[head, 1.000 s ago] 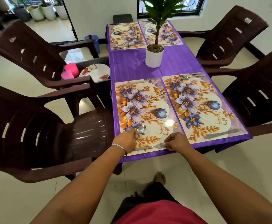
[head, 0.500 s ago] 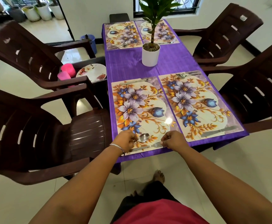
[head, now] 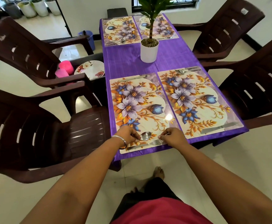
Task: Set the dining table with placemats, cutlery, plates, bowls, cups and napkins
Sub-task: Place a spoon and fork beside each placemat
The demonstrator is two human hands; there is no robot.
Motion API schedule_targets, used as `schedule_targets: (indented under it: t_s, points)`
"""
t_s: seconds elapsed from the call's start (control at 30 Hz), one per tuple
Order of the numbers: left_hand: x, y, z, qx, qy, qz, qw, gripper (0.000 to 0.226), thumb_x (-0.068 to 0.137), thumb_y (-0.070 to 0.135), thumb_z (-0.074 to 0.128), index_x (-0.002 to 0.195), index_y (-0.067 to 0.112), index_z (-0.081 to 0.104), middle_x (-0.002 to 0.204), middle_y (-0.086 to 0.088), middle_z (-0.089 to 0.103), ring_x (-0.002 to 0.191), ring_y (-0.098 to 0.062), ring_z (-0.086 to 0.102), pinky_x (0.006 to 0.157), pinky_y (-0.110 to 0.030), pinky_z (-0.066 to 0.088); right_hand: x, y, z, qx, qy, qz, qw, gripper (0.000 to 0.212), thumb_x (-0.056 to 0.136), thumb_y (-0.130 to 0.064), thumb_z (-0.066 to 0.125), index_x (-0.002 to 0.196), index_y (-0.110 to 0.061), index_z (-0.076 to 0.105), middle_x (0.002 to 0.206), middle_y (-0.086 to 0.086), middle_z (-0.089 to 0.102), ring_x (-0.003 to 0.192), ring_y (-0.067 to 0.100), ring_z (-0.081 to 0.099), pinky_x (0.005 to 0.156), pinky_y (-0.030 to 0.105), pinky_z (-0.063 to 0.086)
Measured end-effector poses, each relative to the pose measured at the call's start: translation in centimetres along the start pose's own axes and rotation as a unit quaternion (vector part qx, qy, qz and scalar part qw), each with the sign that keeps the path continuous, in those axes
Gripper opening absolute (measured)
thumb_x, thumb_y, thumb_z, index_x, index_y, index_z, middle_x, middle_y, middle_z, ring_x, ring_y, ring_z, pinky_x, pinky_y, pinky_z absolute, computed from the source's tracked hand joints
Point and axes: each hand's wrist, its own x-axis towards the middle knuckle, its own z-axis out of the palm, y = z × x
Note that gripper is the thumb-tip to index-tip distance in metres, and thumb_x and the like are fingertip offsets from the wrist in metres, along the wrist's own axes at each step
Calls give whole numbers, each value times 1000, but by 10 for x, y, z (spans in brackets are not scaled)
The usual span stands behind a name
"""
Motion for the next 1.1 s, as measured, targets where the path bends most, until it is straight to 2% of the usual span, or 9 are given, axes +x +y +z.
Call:
schedule_targets:
  t_s: [0.13, 0.27, 0.43, 0.6, 0.73, 1.0, 1.1]
  points:
    - [2, 0, 2, -6, -10, 2, 1000, 22, 83, 0, 68, 102, 9, 75, 98, -7, 72, 85, -12, 61, 84, -21, 52, -2, 0, -3, -1, -34, -3, 999, 11, 79, -19, 76, 87, -15, 70, 90, 2, 67, 91, 18, 64, 76, 27, 53]
    - [2, -1, 2, 0, -25, 2, 1000, 22, 83, 1, 68, 102, 10, 75, 99, -6, 71, 90, -15, 63, 88, -25, 53, -3, -2, -2, -16, -38, -8, 999, 12, 81, -17, 74, 92, -12, 71, 93, 3, 67, 92, 16, 60, 64, 18, 45]
    - [5, 3, 2, 17, -30, 8, 999, 22, 85, 1, 66, 103, 11, 75, 99, -5, 72, 86, -12, 60, 87, -24, 52, -1, 1, -2, -24, -31, -6, 999, 12, 81, -15, 74, 93, -11, 73, 97, 6, 69, 96, 19, 61, 77, 26, 49]
    - [9, 10, 4, 34, -29, 20, 999, 23, 85, -1, 64, 103, 10, 75, 102, -6, 72, 88, -11, 60, 85, -22, 51, 0, 5, -5, -21, -20, -5, 1000, 12, 80, -15, 75, 91, -11, 73, 95, 6, 70, 90, 15, 60, 73, 23, 47]
    - [10, 10, 6, 35, -29, 23, 999, 23, 86, 0, 64, 103, 10, 75, 103, -6, 72, 89, -11, 61, 81, -19, 49, -1, 5, -6, -18, -17, -4, 1000, 11, 80, -14, 75, 90, -11, 73, 94, 6, 70, 87, 13, 60, 63, 17, 44]
    - [12, 11, 6, 34, -35, 19, 999, 22, 86, 4, 66, 103, 13, 75, 104, -4, 72, 87, -10, 61, 79, -19, 51, -1, 7, -6, -17, -17, -1, 1000, 10, 79, -15, 76, 88, -13, 73, 93, 4, 71, 88, 14, 62, 63, 16, 45]
    - [9, 12, 0, 18, -9, 17, 1000, 23, 83, 7, 70, 106, 11, 74, 103, -4, 71, 86, -11, 60, 78, -18, 49, -1, 4, -7, -17, -21, 1, 1000, 15, 78, -18, 77, 91, -12, 72, 92, 2, 68, 91, 16, 61, 67, 21, 49]
